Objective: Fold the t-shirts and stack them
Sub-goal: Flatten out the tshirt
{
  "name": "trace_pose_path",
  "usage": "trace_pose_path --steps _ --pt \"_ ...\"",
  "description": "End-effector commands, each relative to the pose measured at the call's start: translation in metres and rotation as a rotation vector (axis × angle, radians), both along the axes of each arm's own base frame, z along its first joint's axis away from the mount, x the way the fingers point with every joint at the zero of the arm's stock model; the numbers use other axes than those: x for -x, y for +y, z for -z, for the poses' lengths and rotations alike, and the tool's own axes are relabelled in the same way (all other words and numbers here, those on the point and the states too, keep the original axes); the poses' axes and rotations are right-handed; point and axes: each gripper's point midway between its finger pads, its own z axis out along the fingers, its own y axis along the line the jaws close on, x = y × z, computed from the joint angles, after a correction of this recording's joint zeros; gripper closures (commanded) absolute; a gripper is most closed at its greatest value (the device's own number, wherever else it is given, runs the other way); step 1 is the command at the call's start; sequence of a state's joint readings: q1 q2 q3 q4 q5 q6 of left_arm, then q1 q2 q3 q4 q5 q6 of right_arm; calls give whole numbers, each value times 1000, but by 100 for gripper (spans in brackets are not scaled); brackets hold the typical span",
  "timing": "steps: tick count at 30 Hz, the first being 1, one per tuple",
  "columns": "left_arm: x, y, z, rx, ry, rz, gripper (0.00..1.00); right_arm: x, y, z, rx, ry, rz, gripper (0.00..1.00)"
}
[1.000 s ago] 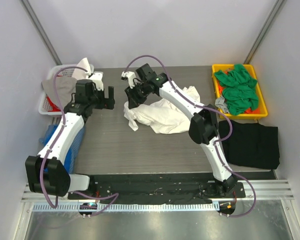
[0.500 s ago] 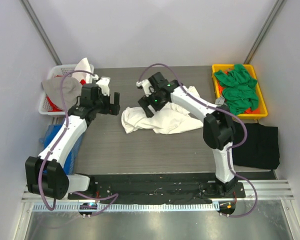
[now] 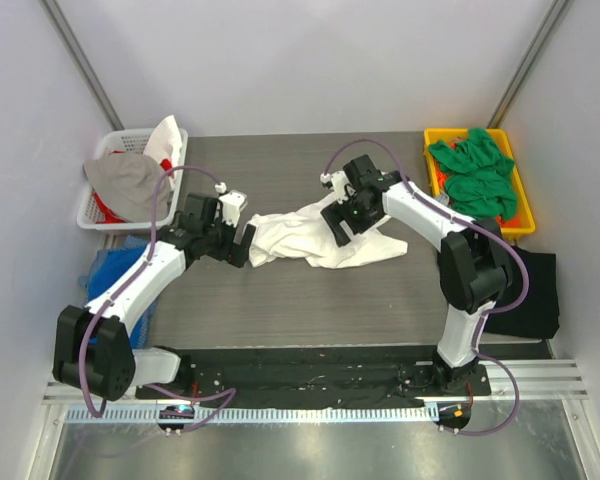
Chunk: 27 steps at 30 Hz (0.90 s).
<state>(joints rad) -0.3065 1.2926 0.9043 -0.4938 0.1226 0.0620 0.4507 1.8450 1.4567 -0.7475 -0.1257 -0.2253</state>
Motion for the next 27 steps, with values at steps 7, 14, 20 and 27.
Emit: trace_pose_path --steps 7,14,20,27 --pt "-4 2 -2 -19 -39 11 0 -12 21 11 -58 -7 -47 17" --pt "-2 1 13 -34 4 23 0 -27 8 29 6 -12 -22 83" --pt "-1 -3 15 -28 8 32 0 -50 -9 17 4 -51 30 99" --pt "-4 -31 28 -2 55 82 0 -73 -24 -22 -2 -130 66 99"
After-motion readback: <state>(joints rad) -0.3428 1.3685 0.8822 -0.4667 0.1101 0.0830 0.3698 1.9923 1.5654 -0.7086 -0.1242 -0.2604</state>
